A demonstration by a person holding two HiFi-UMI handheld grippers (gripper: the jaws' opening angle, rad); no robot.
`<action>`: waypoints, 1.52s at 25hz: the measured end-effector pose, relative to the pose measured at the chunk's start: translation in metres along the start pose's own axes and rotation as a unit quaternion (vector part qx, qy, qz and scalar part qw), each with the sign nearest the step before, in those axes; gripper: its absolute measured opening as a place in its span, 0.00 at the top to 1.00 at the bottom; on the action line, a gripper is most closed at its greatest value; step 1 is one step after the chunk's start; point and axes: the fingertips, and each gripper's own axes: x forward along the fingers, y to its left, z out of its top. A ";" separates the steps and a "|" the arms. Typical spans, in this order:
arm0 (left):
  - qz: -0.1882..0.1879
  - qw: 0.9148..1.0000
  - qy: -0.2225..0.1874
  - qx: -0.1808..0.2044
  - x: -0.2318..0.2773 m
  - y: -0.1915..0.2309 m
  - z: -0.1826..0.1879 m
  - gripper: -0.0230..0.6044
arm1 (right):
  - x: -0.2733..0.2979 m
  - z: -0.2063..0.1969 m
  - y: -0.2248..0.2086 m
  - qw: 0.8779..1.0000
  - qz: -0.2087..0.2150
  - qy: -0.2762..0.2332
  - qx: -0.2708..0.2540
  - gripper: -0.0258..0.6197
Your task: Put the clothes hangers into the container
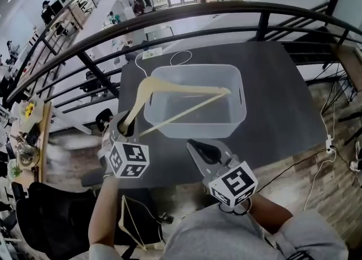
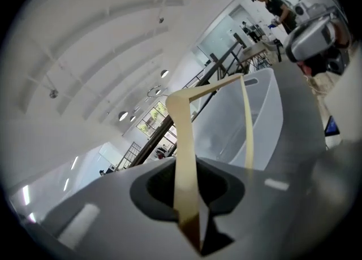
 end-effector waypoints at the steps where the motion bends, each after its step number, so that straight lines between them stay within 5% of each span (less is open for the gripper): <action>1: -0.006 1.000 0.004 0.012 0.011 -0.006 0.009 0.85 | -0.002 -0.001 -0.008 1.000 -0.001 -0.001 0.003 0.96; 13: -0.084 0.987 0.060 0.120 0.110 -0.067 0.047 0.86 | -0.005 -0.004 -0.067 0.999 -0.020 -0.010 0.039 0.96; 22: -0.117 0.971 0.093 0.186 0.132 -0.104 0.054 0.85 | -0.020 -0.010 -0.080 0.998 -0.032 -0.008 0.050 0.96; 27: -0.147 0.963 0.122 0.190 0.143 -0.112 0.052 0.85 | -0.024 -0.016 -0.091 0.998 -0.034 -0.007 0.056 0.96; 31: -0.179 0.955 0.134 0.195 0.146 -0.124 0.048 0.69 | -0.026 -0.017 -0.093 0.998 -0.036 -0.008 0.057 0.96; 34: -0.187 0.960 0.122 0.168 0.142 -0.118 0.045 0.58 | -0.023 -0.018 -0.091 0.998 -0.039 -0.007 0.053 0.96; 38: -0.156 0.982 0.071 0.077 0.129 -0.092 0.054 0.59 | -0.030 -0.015 -0.097 0.998 -0.054 -0.011 0.039 0.96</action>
